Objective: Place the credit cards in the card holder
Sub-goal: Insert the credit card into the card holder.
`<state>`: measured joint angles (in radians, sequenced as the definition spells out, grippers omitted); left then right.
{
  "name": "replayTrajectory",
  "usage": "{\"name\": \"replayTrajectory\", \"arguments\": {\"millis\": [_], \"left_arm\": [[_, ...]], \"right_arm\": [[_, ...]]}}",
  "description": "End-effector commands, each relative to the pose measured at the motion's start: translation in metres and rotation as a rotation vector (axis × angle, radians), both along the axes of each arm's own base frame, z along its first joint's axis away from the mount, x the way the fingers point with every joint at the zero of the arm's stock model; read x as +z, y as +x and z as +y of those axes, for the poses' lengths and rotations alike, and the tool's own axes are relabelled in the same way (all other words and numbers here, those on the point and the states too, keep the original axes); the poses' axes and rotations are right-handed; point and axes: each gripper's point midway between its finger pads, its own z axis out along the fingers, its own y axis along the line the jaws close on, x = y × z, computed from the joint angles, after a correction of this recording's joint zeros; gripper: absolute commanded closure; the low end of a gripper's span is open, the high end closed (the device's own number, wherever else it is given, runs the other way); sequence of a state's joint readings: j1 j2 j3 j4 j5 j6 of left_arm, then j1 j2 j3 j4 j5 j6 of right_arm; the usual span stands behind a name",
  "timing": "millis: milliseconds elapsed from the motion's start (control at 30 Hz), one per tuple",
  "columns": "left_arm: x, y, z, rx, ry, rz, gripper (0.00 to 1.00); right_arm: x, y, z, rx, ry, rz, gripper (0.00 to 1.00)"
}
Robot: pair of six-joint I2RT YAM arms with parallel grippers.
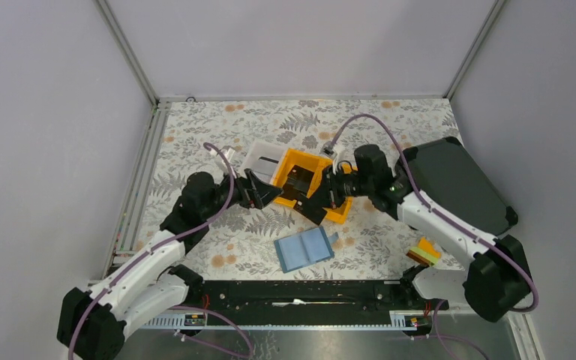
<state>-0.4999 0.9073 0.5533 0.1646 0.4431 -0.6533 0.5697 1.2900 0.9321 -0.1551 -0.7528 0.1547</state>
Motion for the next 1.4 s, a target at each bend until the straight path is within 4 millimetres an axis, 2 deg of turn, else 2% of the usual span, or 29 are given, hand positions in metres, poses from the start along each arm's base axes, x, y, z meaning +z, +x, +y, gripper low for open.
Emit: {"name": "replayTrajectory", "arguments": {"millis": [0, 133, 367, 567, 833, 1100, 1367], "left_arm": [[-0.038, 0.005, 0.026, 0.227, 0.043, 0.116, 0.1], [-0.072, -0.013, 0.027, 0.273, 0.036, 0.238, 0.11], [-0.121, -0.044, 0.025, 0.328, 0.01, 0.402, 0.11], [-0.151, -0.062, 0.019, 0.336, 0.007, 0.5, 0.12], [-0.175, -0.072, 0.017, 0.328, 0.066, 0.564, 0.3], [-0.188, -0.078, 0.008, 0.284, 0.107, 0.607, 0.36], [-0.205, -0.088, 0.015, 0.299, 0.158, 0.657, 0.44]], "right_arm": [[0.01, 0.016, 0.008, -0.293, 0.179, 0.029, 1.0], [-0.018, 0.004, 0.007, -0.389, 0.117, 0.053, 1.0], [-0.067, -0.011, -0.004, -0.521, 0.11, 0.142, 1.0], [-0.088, -0.017, -0.004, -0.545, 0.104, 0.161, 1.0], [-0.115, -0.025, -0.006, -0.577, 0.092, 0.168, 1.0], [-0.128, -0.032, -0.01, -0.598, 0.086, 0.191, 1.0], [-0.135, -0.042, -0.009, -0.609, 0.1, 0.221, 1.0]]}}
